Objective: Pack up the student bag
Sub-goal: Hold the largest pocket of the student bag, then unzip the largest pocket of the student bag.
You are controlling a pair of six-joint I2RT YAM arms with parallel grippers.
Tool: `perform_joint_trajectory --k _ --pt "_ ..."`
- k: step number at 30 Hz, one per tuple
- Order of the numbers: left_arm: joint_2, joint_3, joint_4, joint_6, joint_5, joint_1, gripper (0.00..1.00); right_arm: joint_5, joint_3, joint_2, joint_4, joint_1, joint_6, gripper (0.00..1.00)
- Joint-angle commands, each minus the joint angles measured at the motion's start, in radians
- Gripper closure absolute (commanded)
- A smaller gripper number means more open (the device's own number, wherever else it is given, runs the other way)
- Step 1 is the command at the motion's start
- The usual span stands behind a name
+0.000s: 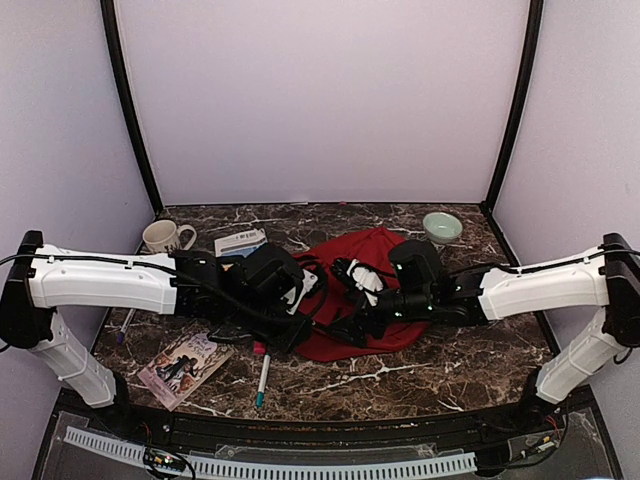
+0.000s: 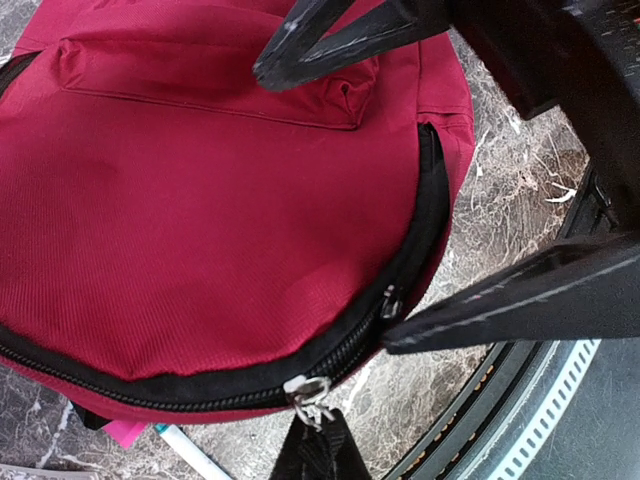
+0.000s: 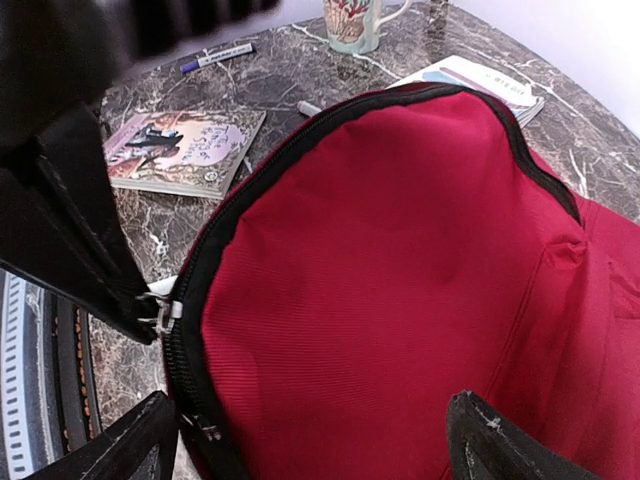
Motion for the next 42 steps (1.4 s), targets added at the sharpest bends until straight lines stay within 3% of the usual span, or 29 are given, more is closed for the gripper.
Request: perform_joint_trajectory --k 1,5,9,13,14,15,19,20,37,38,41,42 --pt "-0.020 0.021 -0.012 -0.019 0.027 -0.001 1.00 -0.068 0.036 0.050 0.068 0.008 -0.015 0.12" --pt "-0.029 0.007 -0.009 -0.029 0.039 0.010 1.00 -0.129 0.021 0.063 0.100 0.012 0.014 0.22" --pt "-0.032 0.009 -0.010 -0.030 0.044 0.015 1.00 -0.125 0.008 0.067 0.119 0.016 0.023 0.40" --pt "-0.029 0.009 -0.009 -0.038 0.047 0.020 1.00 -0.125 0.003 0.065 0.136 0.018 0.023 0.40" --pt "-0.030 0.009 -0.009 -0.041 0.048 0.022 1.00 -0.170 0.001 0.065 0.135 0.018 0.039 0.65" --pt "-0.031 0.009 -0.008 -0.044 0.047 0.025 1.00 -0.196 0.001 0.068 0.132 0.019 0.048 0.75" --pt "-0.041 0.003 0.001 -0.060 0.048 0.038 1.00 -0.253 -0.006 0.073 0.110 0.021 0.069 0.99" --pt "-0.044 0.000 0.004 -0.064 0.048 0.042 1.00 -0.253 -0.008 0.072 0.103 0.021 0.073 1.00" --pt "-0.101 -0.045 -0.038 -0.047 0.045 0.124 1.00 -0.143 -0.177 -0.143 0.004 -0.002 0.028 1.00" --pt "-0.094 -0.036 -0.039 -0.037 0.056 0.124 1.00 -0.135 -0.170 -0.142 -0.001 -0.001 0.035 0.93" --pt "-0.066 -0.011 -0.035 -0.022 0.101 0.124 1.00 -0.119 -0.115 -0.127 -0.054 -0.001 0.057 0.45" --pt "-0.060 -0.004 -0.030 -0.021 0.120 0.122 1.00 -0.109 -0.098 -0.127 -0.066 -0.001 0.059 0.34"
